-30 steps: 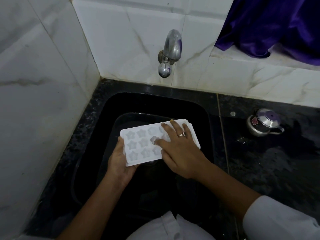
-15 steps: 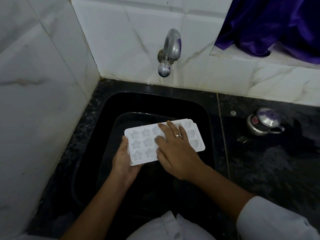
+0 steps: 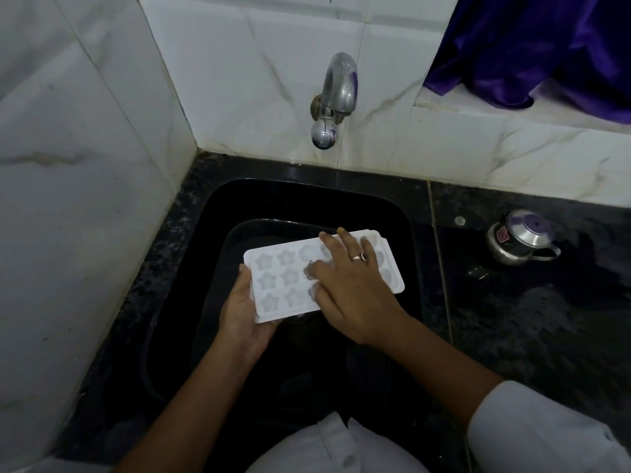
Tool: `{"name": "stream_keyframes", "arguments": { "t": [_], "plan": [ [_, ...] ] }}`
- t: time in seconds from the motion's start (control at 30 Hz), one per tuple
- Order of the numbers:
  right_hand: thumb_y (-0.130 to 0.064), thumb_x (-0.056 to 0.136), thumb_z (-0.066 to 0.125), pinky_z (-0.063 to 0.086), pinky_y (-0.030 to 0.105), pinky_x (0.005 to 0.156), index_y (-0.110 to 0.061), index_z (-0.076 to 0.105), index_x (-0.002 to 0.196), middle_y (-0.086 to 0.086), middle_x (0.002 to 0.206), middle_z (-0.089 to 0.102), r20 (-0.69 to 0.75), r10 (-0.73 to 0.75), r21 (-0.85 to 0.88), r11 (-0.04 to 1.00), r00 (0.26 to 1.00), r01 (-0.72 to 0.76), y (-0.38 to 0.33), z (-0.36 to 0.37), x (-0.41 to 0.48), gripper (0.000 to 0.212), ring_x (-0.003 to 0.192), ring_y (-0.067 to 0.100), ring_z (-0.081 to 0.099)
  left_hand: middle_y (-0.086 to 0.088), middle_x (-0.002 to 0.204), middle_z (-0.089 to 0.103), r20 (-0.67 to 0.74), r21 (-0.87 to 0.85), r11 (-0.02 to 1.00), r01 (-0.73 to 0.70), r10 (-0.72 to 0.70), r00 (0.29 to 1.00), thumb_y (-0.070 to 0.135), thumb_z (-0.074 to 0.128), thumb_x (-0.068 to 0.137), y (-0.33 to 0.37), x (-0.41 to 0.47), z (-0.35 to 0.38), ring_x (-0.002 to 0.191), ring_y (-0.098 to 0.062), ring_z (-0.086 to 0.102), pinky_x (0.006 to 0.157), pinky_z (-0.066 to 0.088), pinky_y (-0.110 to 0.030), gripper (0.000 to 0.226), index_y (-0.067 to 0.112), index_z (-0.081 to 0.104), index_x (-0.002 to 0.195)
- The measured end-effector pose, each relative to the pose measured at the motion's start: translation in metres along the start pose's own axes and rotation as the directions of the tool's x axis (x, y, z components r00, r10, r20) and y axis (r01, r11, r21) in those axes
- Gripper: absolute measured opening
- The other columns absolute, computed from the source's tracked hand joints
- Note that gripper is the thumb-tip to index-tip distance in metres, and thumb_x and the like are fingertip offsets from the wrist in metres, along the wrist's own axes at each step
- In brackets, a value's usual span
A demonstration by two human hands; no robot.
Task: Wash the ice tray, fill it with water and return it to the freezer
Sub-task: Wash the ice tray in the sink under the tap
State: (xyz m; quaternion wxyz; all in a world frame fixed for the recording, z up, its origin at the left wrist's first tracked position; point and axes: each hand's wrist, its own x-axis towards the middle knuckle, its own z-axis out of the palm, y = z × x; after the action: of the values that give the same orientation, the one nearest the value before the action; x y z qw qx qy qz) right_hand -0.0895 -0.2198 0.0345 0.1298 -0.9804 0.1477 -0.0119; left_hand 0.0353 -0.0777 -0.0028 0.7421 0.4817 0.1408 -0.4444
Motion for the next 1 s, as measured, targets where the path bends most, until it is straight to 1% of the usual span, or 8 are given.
{"name": "stream_keyframes", "arguments": {
  "t": [0.1,0.27,0.4,0.57,0.67,0.77,0.9,1.0],
  "plan": [
    [-0.039,0.101,0.032,0.011,0.064,0.123,-0.02,0.057,0.132,0.015,0.165,0.028,0.01,-0.046,-0.049,0.998,0.999,0.047,-0.007,0.006,-0.004,0.045,0.157,0.037,0.012,-0.019,0.129,0.073,-0.005,0.014,1.0,-0.012,0.012,1.0,0.058,0.032,0.109,-0.002,0.002,-0.003,0.114,-0.037,0.074,0.09,0.06,-0.051,0.066,0.007,0.063,0.138],
    [-0.04,0.1,0.033,0.007,0.064,0.124,-0.03,0.06,0.129,0.014,0.166,0.028,-0.014,-0.013,-0.028,1.0,1.0,0.013,0.006,-0.001,-0.002,0.041,0.157,0.038,0.011,-0.019,0.13,0.072,0.009,0.018,1.0,-0.02,0.02,1.0,0.062,0.036,0.106,-0.001,0.003,-0.003,0.116,-0.038,0.073,0.098,0.056,-0.056,0.068,0.008,0.065,0.136],
    [-0.04,0.102,0.032,0.008,0.062,0.125,-0.022,0.057,0.134,0.014,0.167,0.026,0.001,-0.03,-0.048,0.998,1.0,0.03,-0.008,0.003,-0.002,0.044,0.158,0.035,0.01,-0.021,0.137,0.068,0.037,0.012,0.999,-0.032,0.032,0.999,0.064,0.045,0.1,-0.002,0.002,-0.001,0.124,-0.041,0.068,0.09,0.063,-0.053,0.074,0.007,0.059,0.144],
    [-0.043,0.105,0.029,0.004,0.06,0.126,-0.04,0.034,0.157,0.008,0.171,0.015,0.021,-0.056,-0.069,0.996,0.998,0.057,0.025,-0.003,-0.024,0.052,0.159,0.032,0.001,-0.016,0.123,0.076,0.003,-0.057,0.997,-0.058,0.058,0.998,0.055,0.041,0.108,0.012,0.004,-0.013,0.105,-0.031,0.078,0.07,0.066,-0.044,0.057,0.01,0.066,0.131],
    [-0.043,0.105,0.029,0.006,0.062,0.125,-0.039,0.045,0.15,0.01,0.169,0.019,0.002,0.01,-0.045,0.999,1.0,-0.01,0.03,-0.006,-0.02,0.047,0.159,0.033,0.003,-0.017,0.125,0.076,0.028,-0.041,0.998,-0.047,0.048,0.998,0.057,0.039,0.107,0.011,0.001,-0.011,0.105,-0.033,0.077,0.072,0.065,-0.046,0.059,0.01,0.066,0.131],
    [-0.043,0.104,0.029,0.011,0.064,0.123,-0.031,0.053,0.142,0.012,0.167,0.025,-0.024,0.038,-0.049,0.998,0.999,-0.039,0.019,-0.003,-0.012,0.046,0.158,0.036,0.01,-0.021,0.134,0.07,0.044,-0.032,0.999,-0.027,0.028,0.999,0.061,0.043,0.105,0.003,0.0,-0.007,0.118,-0.04,0.072,0.09,0.059,-0.055,0.067,0.008,0.062,0.14],
    [-0.043,0.105,0.028,0.007,0.063,0.124,-0.033,0.053,0.144,0.011,0.168,0.024,-0.019,-0.012,-0.085,0.996,1.0,0.01,0.024,-0.003,-0.016,0.048,0.158,0.036,0.008,-0.019,0.128,0.074,0.051,-0.011,0.999,-0.033,0.034,0.998,0.059,0.039,0.106,0.009,-0.001,-0.007,0.11,-0.037,0.075,0.071,0.065,-0.048,0.064,0.008,0.065,0.136],
    [-0.043,0.103,0.03,0.007,0.064,0.124,-0.033,0.062,0.13,0.013,0.166,0.028,-0.044,0.04,-0.053,0.998,0.998,-0.043,0.025,-0.008,-0.009,0.042,0.157,0.038,0.011,-0.019,0.133,0.071,0.053,0.033,0.998,-0.05,0.048,0.997,0.061,0.041,0.105,0.006,0.0,-0.008,0.117,-0.04,0.072,0.082,0.063,-0.052,0.067,0.008,0.062,0.141]
  ]
}}
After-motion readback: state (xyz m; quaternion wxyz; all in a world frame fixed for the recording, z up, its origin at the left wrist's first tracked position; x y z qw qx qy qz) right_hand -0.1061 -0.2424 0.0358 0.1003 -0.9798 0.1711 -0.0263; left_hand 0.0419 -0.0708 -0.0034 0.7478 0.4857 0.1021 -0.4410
